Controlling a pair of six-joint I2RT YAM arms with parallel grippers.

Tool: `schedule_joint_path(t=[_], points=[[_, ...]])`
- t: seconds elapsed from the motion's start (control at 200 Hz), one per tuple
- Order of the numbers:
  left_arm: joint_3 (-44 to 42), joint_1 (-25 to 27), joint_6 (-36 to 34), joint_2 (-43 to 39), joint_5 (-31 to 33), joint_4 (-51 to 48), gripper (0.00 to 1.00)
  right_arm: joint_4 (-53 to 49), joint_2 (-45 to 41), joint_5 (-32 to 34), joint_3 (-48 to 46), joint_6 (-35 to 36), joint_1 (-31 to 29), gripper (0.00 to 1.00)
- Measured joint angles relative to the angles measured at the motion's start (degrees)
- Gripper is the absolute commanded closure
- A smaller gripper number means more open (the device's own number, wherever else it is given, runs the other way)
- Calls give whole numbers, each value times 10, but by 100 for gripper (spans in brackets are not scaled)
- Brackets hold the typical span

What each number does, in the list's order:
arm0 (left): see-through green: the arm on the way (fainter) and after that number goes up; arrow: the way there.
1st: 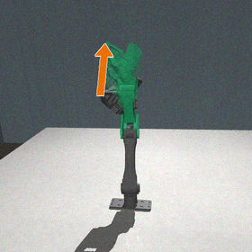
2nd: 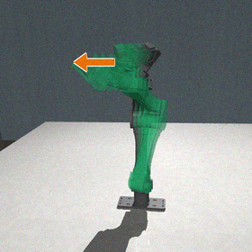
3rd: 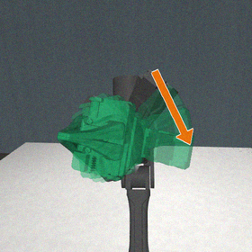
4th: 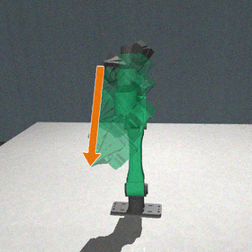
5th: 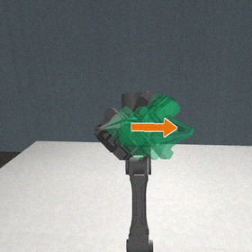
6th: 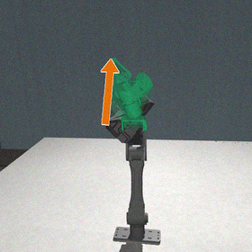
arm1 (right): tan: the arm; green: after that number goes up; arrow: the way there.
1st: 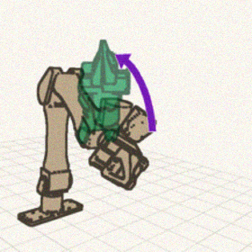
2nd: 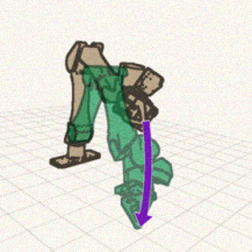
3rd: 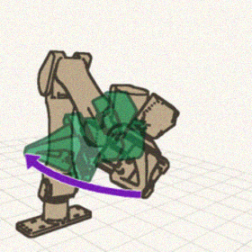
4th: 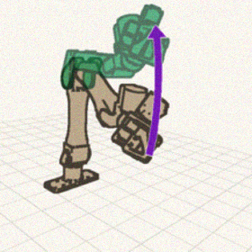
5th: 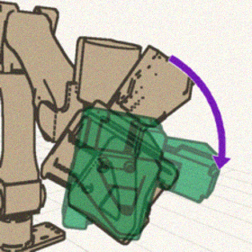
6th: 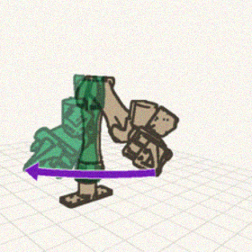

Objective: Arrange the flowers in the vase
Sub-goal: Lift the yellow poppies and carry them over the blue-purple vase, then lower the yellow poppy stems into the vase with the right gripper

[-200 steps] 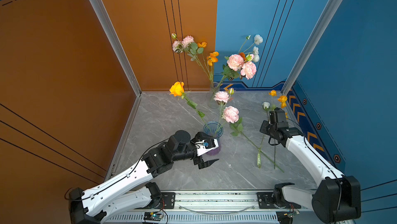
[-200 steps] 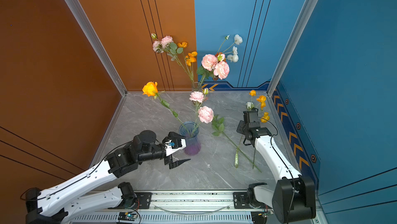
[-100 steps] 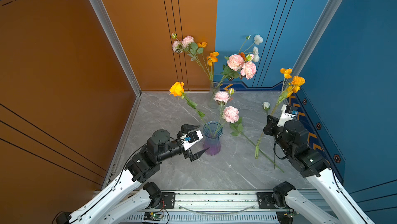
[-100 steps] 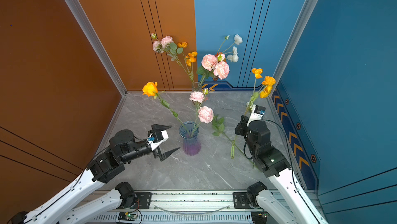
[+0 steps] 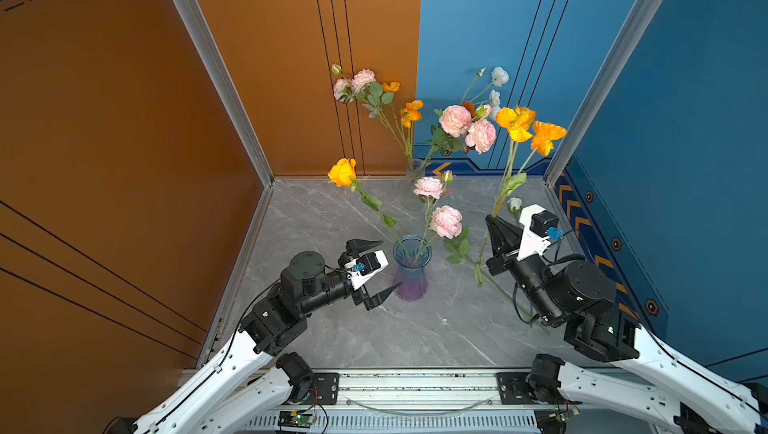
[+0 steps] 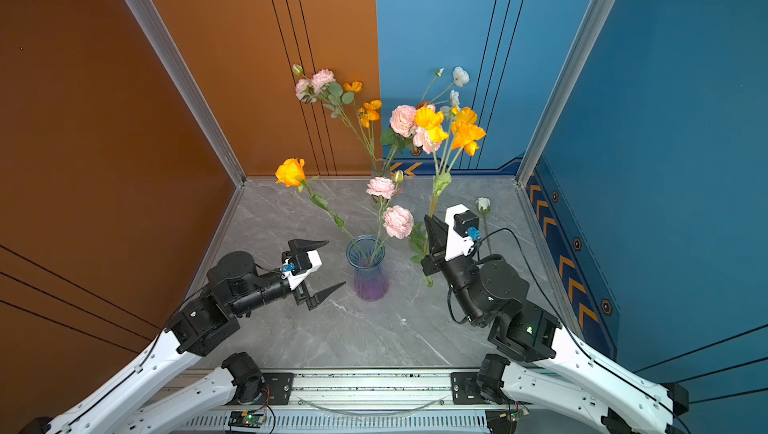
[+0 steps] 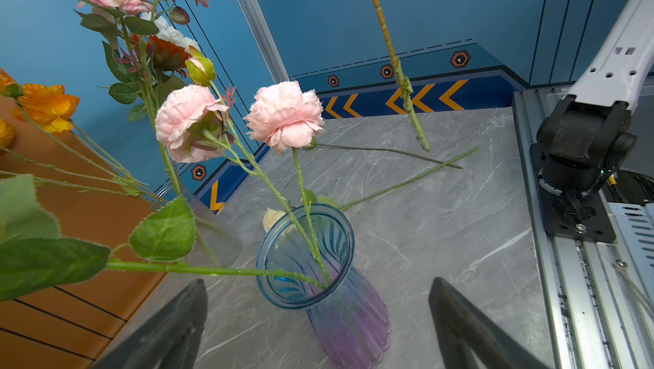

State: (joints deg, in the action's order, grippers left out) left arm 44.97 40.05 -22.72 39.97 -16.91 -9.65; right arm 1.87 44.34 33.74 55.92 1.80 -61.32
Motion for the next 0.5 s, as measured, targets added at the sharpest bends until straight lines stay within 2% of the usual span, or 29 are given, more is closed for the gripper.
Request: schedule_joint_path(t=[0.2, 0.501], points=[[0, -2, -4, -22, 14, -2, 2, 80, 112, -15, 71, 49, -17, 100], [0, -2, -4, -16, 10, -2, 2, 142, 258, -68, 149, 22, 6, 100]])
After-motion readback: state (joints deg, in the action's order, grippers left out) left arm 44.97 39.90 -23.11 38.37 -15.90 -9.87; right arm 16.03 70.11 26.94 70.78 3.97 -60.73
